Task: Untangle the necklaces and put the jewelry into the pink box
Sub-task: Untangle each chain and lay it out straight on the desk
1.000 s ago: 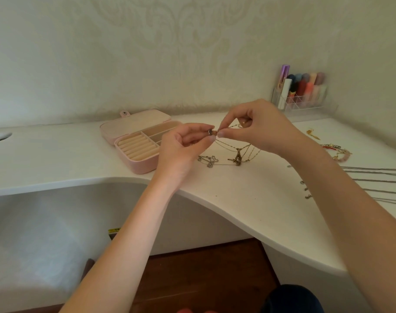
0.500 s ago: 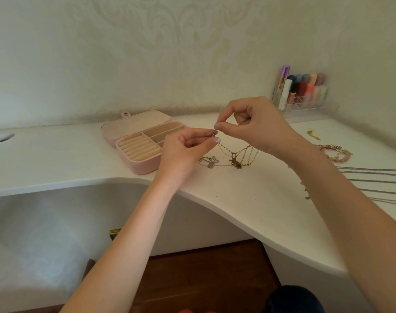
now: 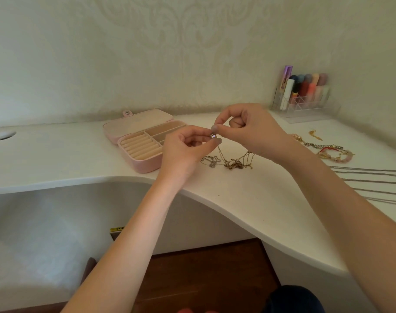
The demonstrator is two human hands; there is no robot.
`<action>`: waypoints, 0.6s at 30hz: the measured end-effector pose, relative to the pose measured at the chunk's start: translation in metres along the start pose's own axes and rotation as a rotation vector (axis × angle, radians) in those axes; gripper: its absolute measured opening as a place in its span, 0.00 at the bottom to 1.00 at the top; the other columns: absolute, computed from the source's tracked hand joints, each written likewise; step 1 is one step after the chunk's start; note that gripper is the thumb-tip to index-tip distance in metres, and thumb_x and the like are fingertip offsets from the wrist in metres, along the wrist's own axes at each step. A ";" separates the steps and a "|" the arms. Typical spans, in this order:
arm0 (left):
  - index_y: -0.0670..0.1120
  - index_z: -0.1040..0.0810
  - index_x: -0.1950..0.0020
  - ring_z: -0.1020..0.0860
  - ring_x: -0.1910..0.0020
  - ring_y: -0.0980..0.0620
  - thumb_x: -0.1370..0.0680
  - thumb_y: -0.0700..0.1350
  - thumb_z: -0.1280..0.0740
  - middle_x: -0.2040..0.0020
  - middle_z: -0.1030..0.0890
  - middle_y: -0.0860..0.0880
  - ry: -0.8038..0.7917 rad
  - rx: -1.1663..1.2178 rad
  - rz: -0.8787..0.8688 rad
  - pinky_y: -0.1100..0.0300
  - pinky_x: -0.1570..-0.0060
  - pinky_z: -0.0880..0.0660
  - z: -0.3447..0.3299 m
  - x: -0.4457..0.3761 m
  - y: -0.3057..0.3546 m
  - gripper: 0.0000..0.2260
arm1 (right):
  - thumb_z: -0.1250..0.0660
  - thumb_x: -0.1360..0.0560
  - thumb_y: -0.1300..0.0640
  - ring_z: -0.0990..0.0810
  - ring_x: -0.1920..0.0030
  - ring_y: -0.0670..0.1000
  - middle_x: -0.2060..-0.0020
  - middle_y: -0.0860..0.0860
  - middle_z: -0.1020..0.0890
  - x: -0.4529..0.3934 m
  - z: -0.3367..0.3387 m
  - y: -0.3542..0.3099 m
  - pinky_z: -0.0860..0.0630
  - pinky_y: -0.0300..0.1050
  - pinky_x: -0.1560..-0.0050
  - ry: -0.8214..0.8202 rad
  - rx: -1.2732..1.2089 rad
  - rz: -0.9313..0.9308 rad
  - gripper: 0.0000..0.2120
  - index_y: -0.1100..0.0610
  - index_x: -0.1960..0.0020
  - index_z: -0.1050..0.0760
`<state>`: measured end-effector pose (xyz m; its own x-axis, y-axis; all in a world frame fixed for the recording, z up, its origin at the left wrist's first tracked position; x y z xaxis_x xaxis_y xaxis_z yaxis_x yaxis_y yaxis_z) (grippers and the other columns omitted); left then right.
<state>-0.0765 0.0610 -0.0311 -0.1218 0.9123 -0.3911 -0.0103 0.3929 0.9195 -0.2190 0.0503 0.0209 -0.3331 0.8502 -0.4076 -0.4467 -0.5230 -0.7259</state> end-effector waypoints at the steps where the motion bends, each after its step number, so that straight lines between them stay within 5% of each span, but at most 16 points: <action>1: 0.46 0.19 0.59 0.25 0.63 0.52 0.33 0.36 0.24 0.67 0.19 0.54 0.002 0.001 -0.011 0.61 0.60 0.28 0.000 0.000 0.000 0.07 | 0.30 0.26 0.58 0.43 0.81 0.44 0.83 0.43 0.39 -0.001 0.001 0.001 0.42 0.29 0.77 0.017 -0.001 -0.012 0.05 0.60 0.57 0.21; 8: 0.48 0.16 0.58 0.29 0.63 0.48 0.33 0.37 0.24 0.66 0.20 0.55 -0.030 0.001 -0.068 0.53 0.59 0.32 0.000 -0.003 -0.004 0.08 | 0.31 0.25 0.57 0.44 0.81 0.43 0.83 0.43 0.39 -0.001 0.003 0.004 0.43 0.31 0.78 0.011 -0.032 -0.066 0.05 0.59 0.57 0.22; 18: 0.44 0.17 0.56 0.23 0.65 0.57 0.32 0.39 0.24 0.64 0.18 0.50 0.045 0.000 -0.037 0.68 0.62 0.27 0.001 -0.002 -0.004 0.06 | 0.31 0.25 0.55 0.45 0.80 0.45 0.81 0.45 0.38 -0.001 0.008 0.005 0.43 0.32 0.79 -0.003 -0.061 -0.104 0.07 0.60 0.56 0.22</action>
<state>-0.0747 0.0575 -0.0343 -0.1659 0.8908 -0.4230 -0.0160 0.4265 0.9043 -0.2276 0.0465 0.0226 -0.2902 0.8994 -0.3270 -0.4273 -0.4275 -0.7967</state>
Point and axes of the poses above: each hand's wrist, its own x-axis away from the middle knuckle, its own z-axis out of the back of the hand, y = z × x, the point moved 4 cm from there along -x, towards the middle knuckle
